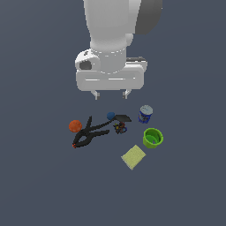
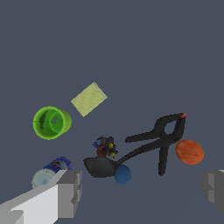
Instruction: Pick up a designated object from a clutter of objects.
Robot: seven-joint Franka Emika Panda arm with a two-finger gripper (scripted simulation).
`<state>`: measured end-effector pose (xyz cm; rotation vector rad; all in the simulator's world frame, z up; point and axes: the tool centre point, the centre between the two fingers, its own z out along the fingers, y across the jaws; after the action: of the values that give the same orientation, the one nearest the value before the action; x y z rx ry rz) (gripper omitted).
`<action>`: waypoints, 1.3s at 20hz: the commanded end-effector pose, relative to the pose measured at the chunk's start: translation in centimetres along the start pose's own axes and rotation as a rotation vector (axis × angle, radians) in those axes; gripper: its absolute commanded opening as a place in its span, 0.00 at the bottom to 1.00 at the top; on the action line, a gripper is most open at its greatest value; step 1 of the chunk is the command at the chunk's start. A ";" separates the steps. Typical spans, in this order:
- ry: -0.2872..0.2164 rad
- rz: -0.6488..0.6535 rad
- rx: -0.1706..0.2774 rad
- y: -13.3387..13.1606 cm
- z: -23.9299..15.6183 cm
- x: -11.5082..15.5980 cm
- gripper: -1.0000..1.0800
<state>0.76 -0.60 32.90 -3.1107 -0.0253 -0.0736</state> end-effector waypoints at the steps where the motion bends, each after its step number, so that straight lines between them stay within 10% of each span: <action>1: 0.000 0.000 0.000 0.0 0.0 0.0 0.96; 14: 0.063 0.012 0.023 -0.3 -2.2 1.4 0.96; 26: 0.040 -0.041 0.005 -1.0 3.8 1.1 0.96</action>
<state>2.07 0.33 30.38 -3.0999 -0.0712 -0.1439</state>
